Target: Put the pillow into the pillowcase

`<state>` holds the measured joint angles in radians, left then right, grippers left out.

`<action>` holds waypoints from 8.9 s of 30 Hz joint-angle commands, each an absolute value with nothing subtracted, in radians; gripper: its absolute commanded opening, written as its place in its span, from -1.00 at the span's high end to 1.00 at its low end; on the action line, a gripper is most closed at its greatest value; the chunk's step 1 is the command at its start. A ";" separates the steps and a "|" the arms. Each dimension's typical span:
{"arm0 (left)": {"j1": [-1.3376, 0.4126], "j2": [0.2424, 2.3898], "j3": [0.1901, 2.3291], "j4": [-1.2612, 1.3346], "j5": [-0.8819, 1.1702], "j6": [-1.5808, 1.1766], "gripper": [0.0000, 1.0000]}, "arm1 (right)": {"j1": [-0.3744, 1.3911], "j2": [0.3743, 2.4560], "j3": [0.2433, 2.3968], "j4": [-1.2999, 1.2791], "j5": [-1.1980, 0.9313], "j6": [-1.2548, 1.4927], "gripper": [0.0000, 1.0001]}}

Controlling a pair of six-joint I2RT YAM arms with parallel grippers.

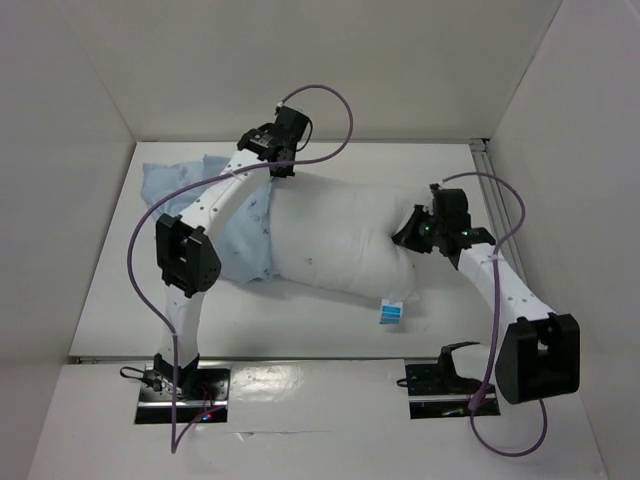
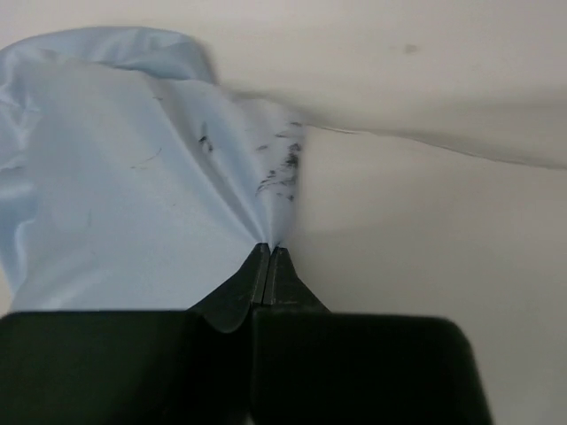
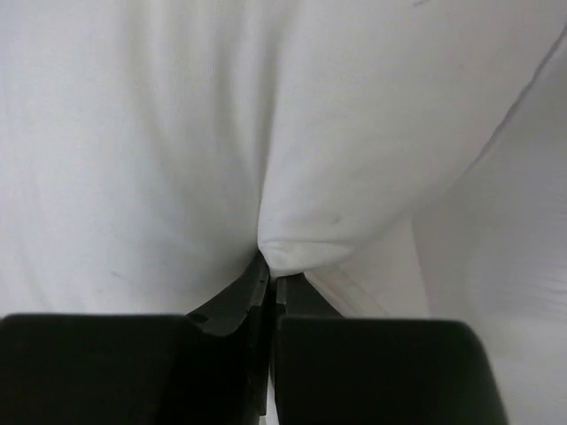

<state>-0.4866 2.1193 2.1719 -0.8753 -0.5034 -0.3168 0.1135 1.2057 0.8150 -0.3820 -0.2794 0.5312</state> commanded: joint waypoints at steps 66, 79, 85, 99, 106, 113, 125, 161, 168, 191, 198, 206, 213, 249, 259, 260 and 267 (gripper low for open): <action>-0.675 1.321 0.762 -0.042 -0.641 -0.663 -0.76 | 0.126 0.946 0.897 -0.555 -0.222 0.486 -0.98; -0.549 1.419 0.825 -0.020 -0.574 -0.644 -0.19 | 0.126 0.976 0.879 -0.624 -0.320 0.410 -0.98; -0.529 1.399 0.825 -0.038 -0.561 -0.629 0.26 | 0.169 1.061 0.793 -0.588 -0.535 0.330 -0.98; -0.621 1.497 1.380 -0.196 -0.014 -0.480 1.00 | 0.381 1.445 1.268 -0.247 -0.379 0.500 1.00; -0.681 1.753 2.106 -0.357 0.299 -0.462 1.00 | 0.353 1.425 1.476 -0.273 -0.299 0.491 1.00; -0.672 1.727 2.067 -0.356 0.304 -0.500 1.00 | 0.316 1.367 1.232 -0.229 -0.293 0.529 1.00; -0.699 1.416 1.612 -0.432 0.266 -0.532 1.00 | 0.261 1.097 1.054 -0.372 -0.373 0.506 1.00; -0.735 1.752 2.042 -0.825 -0.188 -0.334 -0.89 | 0.261 1.143 0.905 -0.161 -0.198 0.624 1.00; -0.735 1.522 1.865 -0.825 -0.376 -0.419 0.25 | 0.261 1.143 0.914 -0.202 -0.264 0.577 1.00; -0.787 1.131 0.852 -0.300 -0.453 -0.741 -0.17 | 0.242 0.943 0.862 -0.615 -0.172 0.480 -1.00; -0.755 1.242 0.699 -0.065 -0.465 -0.683 -0.29 | 0.242 0.934 0.862 -0.634 -0.172 0.469 -1.00; -0.699 1.433 0.730 0.050 -0.495 -0.621 -0.60 | 0.242 0.943 0.862 -0.624 -0.181 0.469 -1.00; -0.653 1.559 0.808 0.077 -0.538 -0.592 -0.38 | 0.242 0.943 0.862 -0.638 -0.179 0.450 -1.00; -0.580 1.591 0.950 -0.058 -0.698 -0.704 1.00 | 0.242 0.983 0.905 -0.759 -0.201 0.376 -1.00; -0.560 1.482 0.847 0.018 -0.551 -0.674 -0.12 | 0.242 0.974 0.917 -0.773 -0.201 0.394 -1.00; -0.548 1.482 0.838 0.018 -0.528 -0.673 -0.15 | 0.242 0.983 0.917 -0.773 -0.201 0.394 -1.00; -0.512 1.520 0.838 0.072 -0.454 -0.655 0.01 | 0.242 0.983 0.927 -0.764 -0.210 0.394 -1.00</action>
<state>-0.5209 1.5055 0.8433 -0.0090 -0.4976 -0.6777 0.2478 0.9855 0.8806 -0.7570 -0.2138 0.3958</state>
